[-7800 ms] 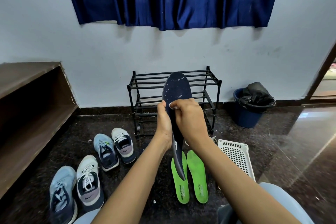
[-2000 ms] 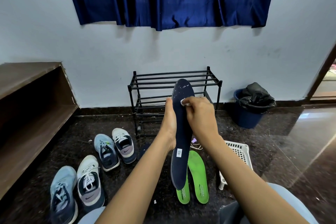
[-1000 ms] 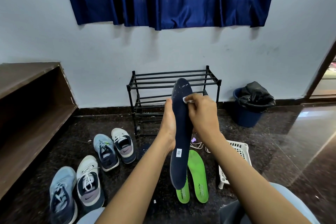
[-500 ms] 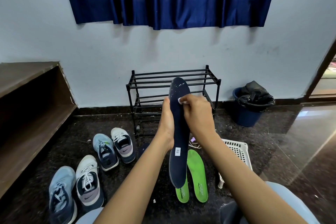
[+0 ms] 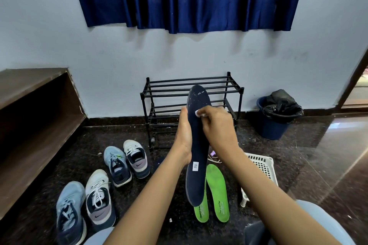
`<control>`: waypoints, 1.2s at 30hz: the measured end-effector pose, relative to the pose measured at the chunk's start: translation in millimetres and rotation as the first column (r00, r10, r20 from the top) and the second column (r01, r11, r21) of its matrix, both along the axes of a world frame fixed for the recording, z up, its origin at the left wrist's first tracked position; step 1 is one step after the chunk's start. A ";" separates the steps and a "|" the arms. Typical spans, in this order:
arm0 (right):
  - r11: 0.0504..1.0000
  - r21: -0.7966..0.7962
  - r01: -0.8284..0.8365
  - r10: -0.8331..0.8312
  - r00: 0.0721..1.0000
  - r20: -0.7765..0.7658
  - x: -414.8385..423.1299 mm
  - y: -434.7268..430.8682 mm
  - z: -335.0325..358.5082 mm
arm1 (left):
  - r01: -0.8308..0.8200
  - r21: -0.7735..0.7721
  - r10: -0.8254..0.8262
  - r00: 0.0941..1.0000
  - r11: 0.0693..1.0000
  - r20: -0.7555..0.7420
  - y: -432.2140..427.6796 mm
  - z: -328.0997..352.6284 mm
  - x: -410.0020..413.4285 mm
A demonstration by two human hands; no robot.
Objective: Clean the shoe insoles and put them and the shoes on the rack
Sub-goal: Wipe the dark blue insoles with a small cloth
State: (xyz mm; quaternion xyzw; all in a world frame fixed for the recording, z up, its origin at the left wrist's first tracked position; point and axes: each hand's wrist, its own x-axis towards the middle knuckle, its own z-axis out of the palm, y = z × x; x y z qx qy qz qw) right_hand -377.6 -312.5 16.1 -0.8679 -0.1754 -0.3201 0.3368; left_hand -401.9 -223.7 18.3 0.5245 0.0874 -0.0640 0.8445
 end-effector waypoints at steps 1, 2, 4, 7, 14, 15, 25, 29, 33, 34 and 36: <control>0.999 0.026 0.025 -0.025 1.000 -0.008 3.7 -4.5 3.3 | 0.015 -0.014 -0.015 1.000 1.000 0.001 -3.4 0.2 0.0; 0.997 0.058 0.049 -0.048 0.999 -0.015 6.6 -8.7 6.1 | 0.026 -0.034 -0.026 1.000 0.999 -0.001 -6.5 -0.1 0.0; 0.992 0.101 0.071 -0.069 0.997 -0.023 7.3 -12.7 8.3 | 0.027 -0.053 -0.028 1.000 0.998 -0.006 -9.5 -2.2 1.8; 0.996 0.077 0.036 -0.034 0.999 -0.018 -1.9 -5.9 2.9 | 0.001 -0.031 -0.001 1.000 1.000 0.001 -6.2 -5.4 3.9; 0.998 0.004 -0.067 0.067 0.998 -0.005 -7.5 4.7 -7.1 | -0.013 -0.002 0.013 1.000 1.000 -0.017 2.6 -5.1 0.7; 0.999 0.009 -0.051 0.051 0.999 -0.006 -4.2 1.9 -4.4 | -0.012 -0.010 0.011 1.000 1.000 -0.017 1.9 -5.3 0.1; 0.998 0.054 -0.026 0.028 0.999 -0.036 -9.0 4.7 -5.1 | -0.025 -0.026 0.024 0.999 0.999 -0.035 0.1 -5.1 -1.4; 0.995 0.008 -0.102 0.102 0.995 -0.022 -18.0 12.5 -11.1 | -0.055 -0.010 0.054 0.998 0.998 -0.037 3.4 -3.8 -1.6; 0.998 0.044 -0.041 0.042 0.999 -0.021 -2.4 0.9 0.0 | -0.009 -0.069 0.005 0.999 0.998 -0.047 -2.1 -2.3 -1.0; 0.997 0.069 -0.017 0.019 1.000 -0.023 1.9 -2.9 3.0 | -0.003 -0.088 0.000 0.999 0.996 -0.042 -5.0 -2.3 -0.6; 0.992 0.121 0.021 -0.017 0.999 -0.031 6.8 -8.6 6.6 | 0.002 -0.119 -0.007 0.999 0.993 -0.045 -10.5 -4.0 0.8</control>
